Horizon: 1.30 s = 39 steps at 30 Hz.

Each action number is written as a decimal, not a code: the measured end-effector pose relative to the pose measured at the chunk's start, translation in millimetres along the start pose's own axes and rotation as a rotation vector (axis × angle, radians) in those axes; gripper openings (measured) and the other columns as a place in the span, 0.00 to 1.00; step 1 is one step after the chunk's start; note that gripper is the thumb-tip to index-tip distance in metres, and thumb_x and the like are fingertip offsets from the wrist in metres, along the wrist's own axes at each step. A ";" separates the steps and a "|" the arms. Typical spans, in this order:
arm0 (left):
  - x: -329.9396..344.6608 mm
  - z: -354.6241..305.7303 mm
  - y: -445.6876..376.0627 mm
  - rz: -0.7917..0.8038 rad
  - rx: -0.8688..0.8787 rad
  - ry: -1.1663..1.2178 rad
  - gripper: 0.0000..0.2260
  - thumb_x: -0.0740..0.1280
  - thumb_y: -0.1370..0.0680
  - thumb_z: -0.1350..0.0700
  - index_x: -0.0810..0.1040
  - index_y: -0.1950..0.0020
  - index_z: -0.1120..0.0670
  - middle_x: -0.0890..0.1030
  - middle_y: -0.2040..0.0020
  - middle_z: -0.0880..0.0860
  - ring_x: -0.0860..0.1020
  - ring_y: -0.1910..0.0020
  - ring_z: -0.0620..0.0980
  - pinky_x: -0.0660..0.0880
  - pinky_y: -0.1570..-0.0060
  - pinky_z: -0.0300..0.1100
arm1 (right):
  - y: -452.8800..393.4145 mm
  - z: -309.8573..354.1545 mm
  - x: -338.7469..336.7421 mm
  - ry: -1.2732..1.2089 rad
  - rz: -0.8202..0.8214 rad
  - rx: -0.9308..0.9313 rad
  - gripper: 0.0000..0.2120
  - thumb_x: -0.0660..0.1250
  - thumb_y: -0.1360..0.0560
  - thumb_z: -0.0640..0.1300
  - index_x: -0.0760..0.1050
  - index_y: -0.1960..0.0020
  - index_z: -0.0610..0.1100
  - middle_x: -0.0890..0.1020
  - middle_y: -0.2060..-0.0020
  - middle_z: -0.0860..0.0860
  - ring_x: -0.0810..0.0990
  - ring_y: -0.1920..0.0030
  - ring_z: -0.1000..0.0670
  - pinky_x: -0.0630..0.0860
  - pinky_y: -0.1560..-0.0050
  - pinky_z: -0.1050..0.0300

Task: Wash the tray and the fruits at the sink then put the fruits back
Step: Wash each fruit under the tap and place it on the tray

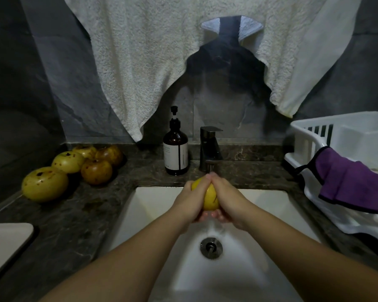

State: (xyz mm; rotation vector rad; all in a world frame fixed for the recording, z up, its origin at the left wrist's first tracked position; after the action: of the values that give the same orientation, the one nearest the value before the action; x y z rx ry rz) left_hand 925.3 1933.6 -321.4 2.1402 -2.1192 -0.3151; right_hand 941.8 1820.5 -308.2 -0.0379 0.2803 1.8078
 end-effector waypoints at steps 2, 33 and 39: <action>6.6 1.6 2.1 0.123 -0.063 0.100 0.34 0.60 0.24 0.24 0.78 0.35 0.51 0.85 0.56 0.61 0.82 0.68 0.52 0.74 0.73 0.38 | 3.8 11.3 -3.0 0.064 -0.003 -0.121 0.17 0.57 0.19 0.66 0.71 0.36 0.59 0.83 0.56 0.45 0.81 0.73 0.50 0.71 0.76 0.62; -4.4 6.0 -9.7 0.097 -0.070 0.085 0.27 0.76 0.29 0.34 0.79 0.37 0.47 0.83 0.46 0.57 0.82 0.58 0.53 0.79 0.60 0.43 | 13.5 44.5 -44.9 0.607 -0.085 -0.254 0.49 0.70 0.34 0.73 0.52 0.20 0.62 0.63 0.22 0.51 0.69 0.28 0.45 0.69 0.40 0.53; -1.7 3.6 -8.2 0.107 -0.055 0.084 0.20 0.75 0.26 0.36 0.79 0.41 0.45 0.82 0.44 0.56 0.82 0.52 0.54 0.80 0.57 0.44 | 29.4 129.6 -40.2 0.778 -0.233 -0.553 0.38 0.59 0.29 0.73 0.59 0.22 0.63 0.56 0.20 0.57 0.61 0.22 0.48 0.67 0.28 0.46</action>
State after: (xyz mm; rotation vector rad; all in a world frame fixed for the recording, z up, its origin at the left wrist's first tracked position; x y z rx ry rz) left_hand 932.5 1935.8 -326.6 1.9659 -2.1421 -0.2645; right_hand 939.8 1802.9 -170.5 -1.1297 0.2927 1.5180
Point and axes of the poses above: each hand's wrist, its own y-axis away from the middle knuckle, its own x-axis out of the palm, z = x × y, the point moved 9 cm from there along -y, towards the middle knuckle
